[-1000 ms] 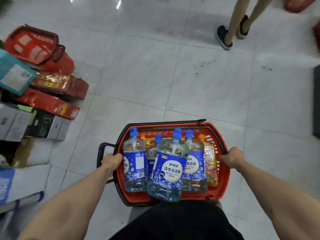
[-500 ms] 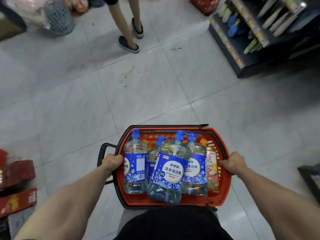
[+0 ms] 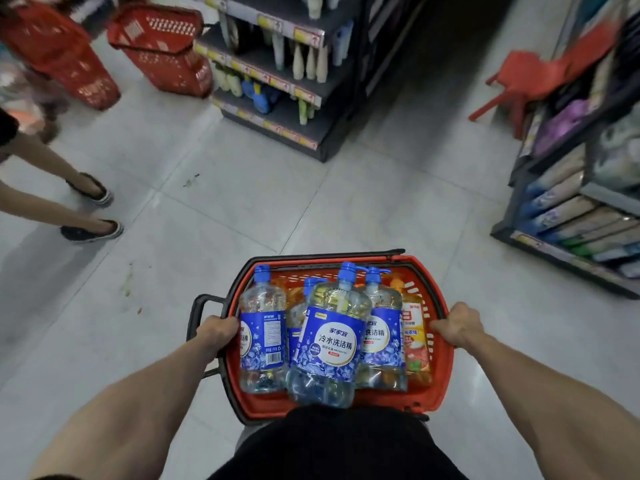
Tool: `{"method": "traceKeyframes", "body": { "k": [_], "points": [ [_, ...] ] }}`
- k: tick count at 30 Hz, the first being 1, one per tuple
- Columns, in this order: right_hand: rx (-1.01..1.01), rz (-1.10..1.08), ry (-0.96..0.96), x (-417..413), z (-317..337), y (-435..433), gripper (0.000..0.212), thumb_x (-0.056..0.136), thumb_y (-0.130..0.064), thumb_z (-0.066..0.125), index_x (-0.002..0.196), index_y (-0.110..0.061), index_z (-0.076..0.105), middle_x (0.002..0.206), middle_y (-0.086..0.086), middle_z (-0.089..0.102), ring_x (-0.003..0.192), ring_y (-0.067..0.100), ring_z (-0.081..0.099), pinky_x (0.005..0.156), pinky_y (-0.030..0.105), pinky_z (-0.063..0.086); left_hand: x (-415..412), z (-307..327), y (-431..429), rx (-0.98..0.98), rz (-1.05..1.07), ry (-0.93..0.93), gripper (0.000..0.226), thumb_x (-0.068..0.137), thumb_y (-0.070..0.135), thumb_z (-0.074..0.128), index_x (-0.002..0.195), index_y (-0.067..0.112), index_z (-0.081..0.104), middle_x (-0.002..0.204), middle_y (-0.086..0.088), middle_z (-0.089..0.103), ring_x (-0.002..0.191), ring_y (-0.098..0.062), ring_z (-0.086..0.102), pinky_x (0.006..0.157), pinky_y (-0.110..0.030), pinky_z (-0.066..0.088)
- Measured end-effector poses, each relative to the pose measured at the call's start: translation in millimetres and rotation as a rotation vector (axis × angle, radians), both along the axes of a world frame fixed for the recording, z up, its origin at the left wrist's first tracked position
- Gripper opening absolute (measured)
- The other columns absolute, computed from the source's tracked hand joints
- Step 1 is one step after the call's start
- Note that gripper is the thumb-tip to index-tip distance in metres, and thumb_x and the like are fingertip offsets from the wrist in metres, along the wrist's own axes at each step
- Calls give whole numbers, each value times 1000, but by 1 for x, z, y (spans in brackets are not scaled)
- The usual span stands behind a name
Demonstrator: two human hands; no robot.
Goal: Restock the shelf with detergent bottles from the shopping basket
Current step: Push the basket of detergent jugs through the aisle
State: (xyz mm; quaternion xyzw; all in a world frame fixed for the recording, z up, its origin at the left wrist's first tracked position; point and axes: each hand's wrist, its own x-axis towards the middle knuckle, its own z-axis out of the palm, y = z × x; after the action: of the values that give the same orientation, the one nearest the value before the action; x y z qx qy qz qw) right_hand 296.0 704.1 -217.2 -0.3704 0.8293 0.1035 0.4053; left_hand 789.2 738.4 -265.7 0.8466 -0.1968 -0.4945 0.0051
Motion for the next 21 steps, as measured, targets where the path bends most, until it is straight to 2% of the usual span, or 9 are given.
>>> {"method": "traceKeyframes", "body": {
  "k": [2,6,10,14,18,21],
  "points": [
    [2,-84,17,-5,1,-4,39,87,-31,85,101,-5,59,80,6,62,64,18,61,54,30,53,-10,8,-45,9,-84,-11,55,84,28,55,127,-3,68,122,-23,70,108,-41,69,98,-50,60],
    [0,-205,63,-13,6,-19,38,85,-30,85,98,-4,61,94,14,68,62,16,57,48,24,44,-34,21,-134,-19,-234,-45,51,96,28,56,136,-3,64,133,-27,65,123,-43,63,107,-45,54],
    [11,-304,78,-26,16,-39,37,83,-31,86,95,-4,63,95,15,72,63,16,58,46,24,41,-57,33,-207,-6,-341,-43,53,96,28,55,138,-3,61,135,-26,64,123,-42,63,107,-44,54],
    [15,-396,66,-40,19,-60,41,82,-32,87,98,-4,63,92,13,69,62,16,58,47,24,44,-74,27,-265,15,-393,-38,65,83,36,54,134,-3,64,129,-26,67,117,-42,66,104,-47,56],
    [34,-433,31,-58,10,-85,40,87,-33,85,99,-6,60,87,9,65,60,14,56,46,24,42,-123,41,-316,-38,-452,-95,50,98,25,55,137,-6,61,134,-29,63,123,-43,62,107,-44,53],
    [42,-425,8,-87,-4,-118,38,90,-31,82,104,-4,60,85,8,60,61,13,53,47,22,41,-154,34,-352,-34,-493,-131,47,101,23,54,137,-6,61,134,-29,62,124,-43,61,105,-41,53]
  ]
}}
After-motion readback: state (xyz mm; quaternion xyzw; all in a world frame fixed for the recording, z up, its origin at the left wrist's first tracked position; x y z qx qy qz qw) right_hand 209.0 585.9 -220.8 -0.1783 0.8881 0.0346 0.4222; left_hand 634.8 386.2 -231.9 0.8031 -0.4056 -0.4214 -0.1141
